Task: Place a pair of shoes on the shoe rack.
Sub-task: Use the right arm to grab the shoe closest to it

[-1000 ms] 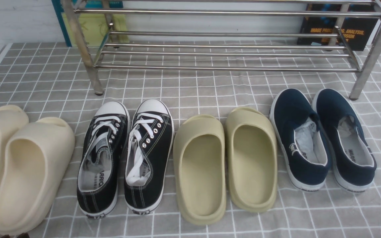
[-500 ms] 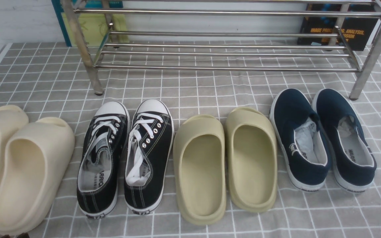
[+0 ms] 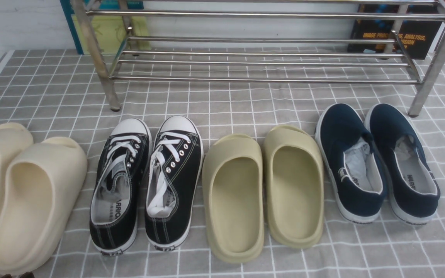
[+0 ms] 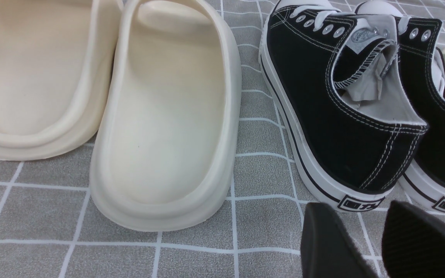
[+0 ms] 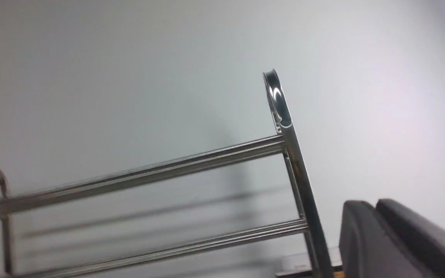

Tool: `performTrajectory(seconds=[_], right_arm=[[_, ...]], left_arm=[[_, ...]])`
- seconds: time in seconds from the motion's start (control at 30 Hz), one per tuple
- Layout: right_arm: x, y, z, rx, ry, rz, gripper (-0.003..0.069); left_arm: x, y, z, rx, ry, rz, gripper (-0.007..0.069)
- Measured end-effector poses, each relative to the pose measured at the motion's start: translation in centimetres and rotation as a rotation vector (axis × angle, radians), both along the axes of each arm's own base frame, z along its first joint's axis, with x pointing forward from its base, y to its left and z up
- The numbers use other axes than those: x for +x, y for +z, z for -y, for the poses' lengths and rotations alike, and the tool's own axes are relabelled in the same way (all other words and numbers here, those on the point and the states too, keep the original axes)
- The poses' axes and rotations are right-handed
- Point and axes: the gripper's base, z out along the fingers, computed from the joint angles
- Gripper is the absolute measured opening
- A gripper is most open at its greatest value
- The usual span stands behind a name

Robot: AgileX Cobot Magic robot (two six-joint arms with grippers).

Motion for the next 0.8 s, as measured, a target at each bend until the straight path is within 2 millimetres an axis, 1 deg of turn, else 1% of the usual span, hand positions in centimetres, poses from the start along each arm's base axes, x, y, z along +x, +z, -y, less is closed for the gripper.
performTrajectory(seconds=[0.03, 0.07, 0.1, 0.13, 0.2, 0.27, 0.3, 0.33, 0.37, 0.4, 0.43, 0.47, 0.53, 0.57, 0.6, 0.63, 0.67, 0.7, 0.73, 0.8], right_arm=[[0.1, 0.2, 0.0, -0.008, -0.004, -0.01, 0.0008], [1.4, 1.7, 0.0, -0.068, -0.029, -0.093, -0.0002], [2.5, 2.1, 0.0, -0.095, -0.037, -0.156, -0.0002], [3.8, 2.3, 0.0, -0.118, -0.041, -0.22, -0.0002], [5.1, 2.2, 0.0, -0.138, -0.043, -0.281, -0.0002], [8.9, 1.1, 0.1, -0.154, -0.033, -0.448, -0.0002], [9.2, 1.1, 0.1, -0.154, -0.032, -0.457, -0.0002], [11.3, 0.1, 0.1, -0.131, -0.011, -0.555, -0.0001], [11.5, 0.1, 0.1, -0.127, -0.007, -0.57, -0.0001], [13.5, -0.9, -0.2, -0.095, 0.032, -0.678, -0.0001], [14.6, -1.4, -0.6, -0.085, 0.065, -0.756, -0.0001], [15.5, -1.7, -1.1, -0.09, 0.092, -0.819, -0.0001], [17.7, -2.1, -3.1, -0.151, 0.186, -1.001, 0.0003], [18.7, -2.7, -3.9, -0.174, 0.218, -1.071, 0.0004], [18.8, -2.5, -4.3, -0.195, 0.232, -1.092, 0.0006], [20.0, -2.4, -5.8, -0.248, 0.287, -1.186, 0.001], [20.7, -2.8, -7.1, -0.295, 0.333, -1.274, 0.0018], [21.1, -2.9, -7.8, -0.32, 0.355, -1.32, 0.0026], [21.7, -3.0, -8.8, -0.353, 0.386, -1.364, 0.0041], [22.7, -3.5, -10.9, -0.414, 0.439, -1.427, 0.0105]], left_arm=[[0.0, 0.0, 0.0, 0.0, 0.0, 0.0, 0.0239], [0.0, 0.0, 0.0, 0.0, 0.0, 0.0, 0.0239], [0.0, 0.0, 0.0, 0.0, 0.0, 0.0, 0.0239], [0.0, 0.0, 0.0, 0.0, 0.0, 0.0, 0.0239], [0.0, 0.0, 0.0, 0.0, 0.0, 0.0, 0.0239], [0.0, 0.0, 0.0, 0.0, 0.0, 0.0, 0.0239], [0.0, 0.0, 0.0, 0.0, 0.0, 0.0, 0.0239], [0.0, 0.0, 0.0, 0.0, 0.0, 0.0, 0.0239], [0.0, 0.0, 0.0, 0.0, 0.0, 0.0, 0.0239], [0.0, 0.0, 0.0, 0.0, 0.0, 0.0, 0.0239], [0.0, 0.0, 0.0, 0.0, 0.0, 0.0, 0.0239], [0.0, 0.0, 0.0, 0.0, 0.0, 0.0, 0.0239], [0.0, 0.0, 0.0, 0.0, 0.0, 0.0, 0.0239], [0.0, 0.0, 0.0, 0.0, 0.0, 0.0, 0.0239], [0.0, 0.0, 0.0, 0.0, 0.0, 0.0, 0.0239], [0.0, 0.0, 0.0, 0.0, 0.0, 0.0, 0.0239], [0.0, 0.0, 0.0, 0.0, 0.0, 0.0, 0.0239], [0.0, 0.0, 0.0, 0.0, 0.0, 0.0, 0.0239], [0.0, 0.0, 0.0, 0.0, 0.0, 0.0, 0.0239], [0.0, 0.0, 0.0, 0.0, 0.0, 0.0, 0.0239]])
